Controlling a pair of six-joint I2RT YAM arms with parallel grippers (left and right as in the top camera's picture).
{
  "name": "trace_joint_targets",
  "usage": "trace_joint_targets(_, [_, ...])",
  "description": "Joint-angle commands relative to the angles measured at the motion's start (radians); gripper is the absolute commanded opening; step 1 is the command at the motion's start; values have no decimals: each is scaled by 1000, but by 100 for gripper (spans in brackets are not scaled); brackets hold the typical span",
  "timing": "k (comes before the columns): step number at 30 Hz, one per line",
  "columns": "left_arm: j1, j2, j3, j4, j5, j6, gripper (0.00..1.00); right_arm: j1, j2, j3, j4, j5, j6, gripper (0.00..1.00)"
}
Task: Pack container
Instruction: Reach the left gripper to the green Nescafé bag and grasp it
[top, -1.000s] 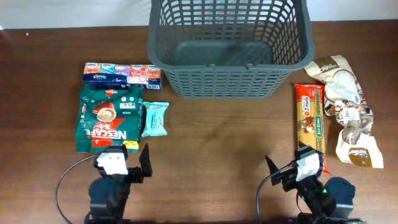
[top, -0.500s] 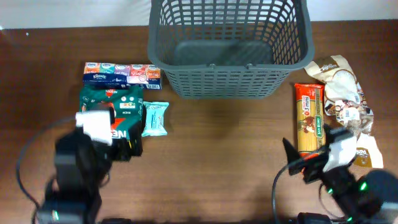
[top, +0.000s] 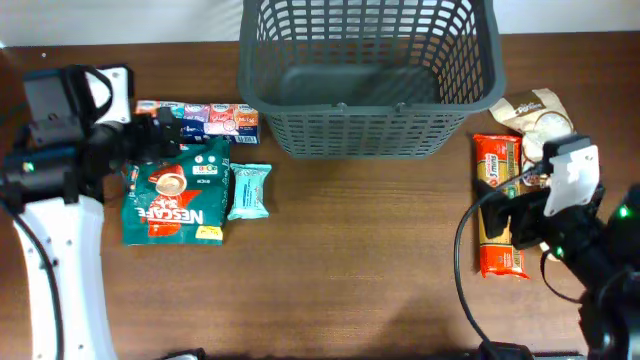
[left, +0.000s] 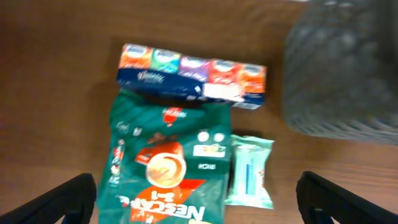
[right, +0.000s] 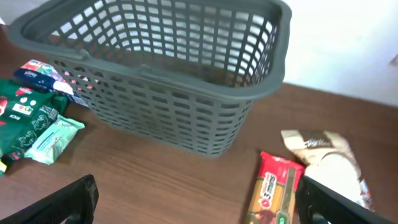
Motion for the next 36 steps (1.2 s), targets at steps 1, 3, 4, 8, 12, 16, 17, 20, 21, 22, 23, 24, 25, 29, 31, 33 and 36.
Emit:
trace_joint_targets(1, [32, 9, 23, -14, 18, 20, 99, 5, 20, 17, 0, 9, 40, 99])
trace_joint_targets(3, [44, 9, 23, -20, 6, 20, 99, 5, 33, 17, 0, 9, 40, 99])
trace_joint_targets(4, [49, 9, 23, -23, -1, 20, 99, 5, 40, 17, 0, 9, 40, 99])
trace_joint_targets(8, [58, 15, 23, -62, -124, 87, 99, 5, 70, 17, -35, 10, 40, 99])
trace_joint_targets(12, [107, 68, 23, -67, -50, 237, 99, 5, 108, 17, -79, 14, 40, 99])
trace_joint_targets(16, [215, 169, 23, -86, 39, 298, 99, 5, 147, 17, -116, 17, 40, 99])
trace_joint_targets(17, [249, 198, 23, -86, 88, 319, 99, 5, 155, 17, -124, 17, 40, 99])
trace_joint_targets(20, [333, 273, 23, -96, 240, 405, 99, 5, 183, 17, -147, 16, 40, 99])
trace_joint_targets(21, [354, 294, 23, -96, 256, 425, 99, 5, 193, 17, -154, 17, 40, 99])
trace_joint_targets(22, [373, 317, 23, -96, 270, 441, 99, 5, 202, 17, -158, 17, 40, 99])
trace_joint_targets(23, [386, 338, 23, -96, 295, 462, 99, 5, 211, 17, -158, 17, 40, 99])
trace_joint_targets(24, [393, 354, 23, -96, 317, 480, 99, 5, 220, 17, -158, 17, 40, 99])
trace_joint_targets(25, [395, 372, 23, -94, 333, 495, 99, 5, 230, 17, -158, 17, 40, 99])
trace_joint_targets(29, [381, 431, 23, -76, 330, 506, 99, 5, 266, 17, -158, 16, 40, 99])
trace_joint_targets(31, [367, 463, 23, -59, 320, 505, 99, 5, 282, 17, -158, 16, 40, 99])
trace_joint_targets(33, [348, 500, 23, -46, 291, 496, 99, 5, 296, 17, -158, 16, 40, 99])
trace_joint_targets(36, [325, 552, 23, -24, 249, 448, 99, 5, 309, 17, -158, 16, 40, 99])
